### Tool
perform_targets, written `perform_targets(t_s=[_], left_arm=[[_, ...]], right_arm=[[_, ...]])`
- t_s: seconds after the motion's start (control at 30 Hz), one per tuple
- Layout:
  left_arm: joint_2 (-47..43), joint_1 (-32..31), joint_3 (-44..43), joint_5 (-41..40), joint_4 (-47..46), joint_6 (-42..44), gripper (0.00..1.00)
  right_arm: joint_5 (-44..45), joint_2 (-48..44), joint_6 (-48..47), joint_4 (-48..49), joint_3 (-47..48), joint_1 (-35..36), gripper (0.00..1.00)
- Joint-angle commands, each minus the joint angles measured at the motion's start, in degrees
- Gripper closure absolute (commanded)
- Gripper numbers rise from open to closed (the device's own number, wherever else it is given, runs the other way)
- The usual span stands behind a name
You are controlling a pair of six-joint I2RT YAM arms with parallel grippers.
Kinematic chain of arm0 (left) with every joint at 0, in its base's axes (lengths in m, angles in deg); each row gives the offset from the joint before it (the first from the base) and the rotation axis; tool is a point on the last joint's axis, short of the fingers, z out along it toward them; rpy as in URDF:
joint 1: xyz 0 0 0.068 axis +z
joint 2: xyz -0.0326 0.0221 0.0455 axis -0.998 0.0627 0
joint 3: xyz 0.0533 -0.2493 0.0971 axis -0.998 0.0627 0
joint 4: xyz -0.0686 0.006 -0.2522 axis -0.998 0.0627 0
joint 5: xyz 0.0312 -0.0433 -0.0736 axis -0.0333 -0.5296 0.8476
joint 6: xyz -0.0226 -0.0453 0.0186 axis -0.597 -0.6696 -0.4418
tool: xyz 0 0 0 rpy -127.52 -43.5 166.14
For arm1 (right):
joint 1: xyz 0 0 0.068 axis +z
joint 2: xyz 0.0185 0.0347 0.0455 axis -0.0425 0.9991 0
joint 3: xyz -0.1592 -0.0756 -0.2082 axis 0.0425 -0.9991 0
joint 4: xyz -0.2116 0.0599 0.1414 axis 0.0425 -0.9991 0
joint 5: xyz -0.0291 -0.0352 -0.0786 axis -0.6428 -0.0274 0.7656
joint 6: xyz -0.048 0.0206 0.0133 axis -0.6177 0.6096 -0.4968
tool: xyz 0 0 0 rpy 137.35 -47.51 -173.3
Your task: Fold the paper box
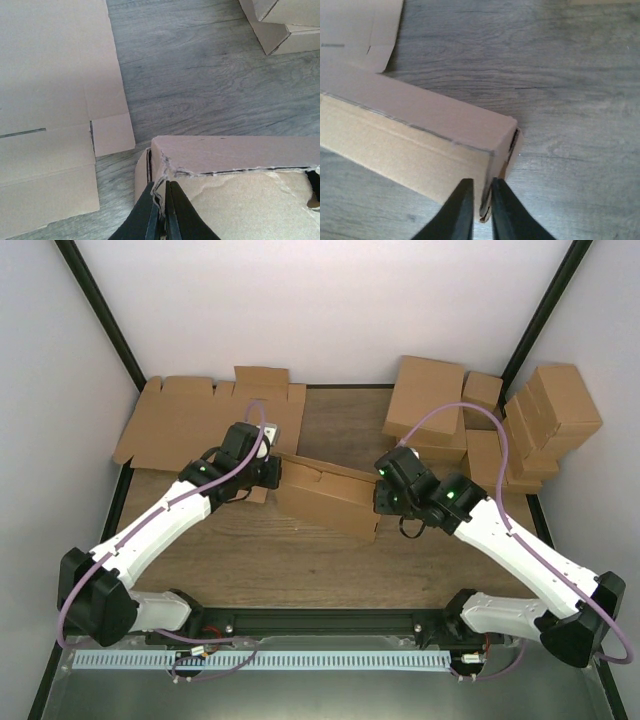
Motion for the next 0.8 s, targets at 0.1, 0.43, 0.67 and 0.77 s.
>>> perform_targets(t_s=[0.1,0.43,0.67,0.77], left_arm=[[1.03,-0.97,1.39,1.92,7.72,0.06,0.96],[0.5,-1.23,3.39,2.15,6.18,0.35,0.96],[-0.28,-1.41,5.8,3.68,4.37,0.93,0.96],[-0.63,-1.58,6.71,3.84,3.7,1.01,0.96]], right_arm=[[0.47,0.37,1.32,-1.34,1.78,0.49,0.99],[-3.06,0.72,3.94,-0.84,-3.28,0.78,0.99],[0.09,3.03,10.11,-2.71,-4.37,4.37,0.99],[0.54,3.66,10.98,-2.66,-5.58,5.09,0.99]])
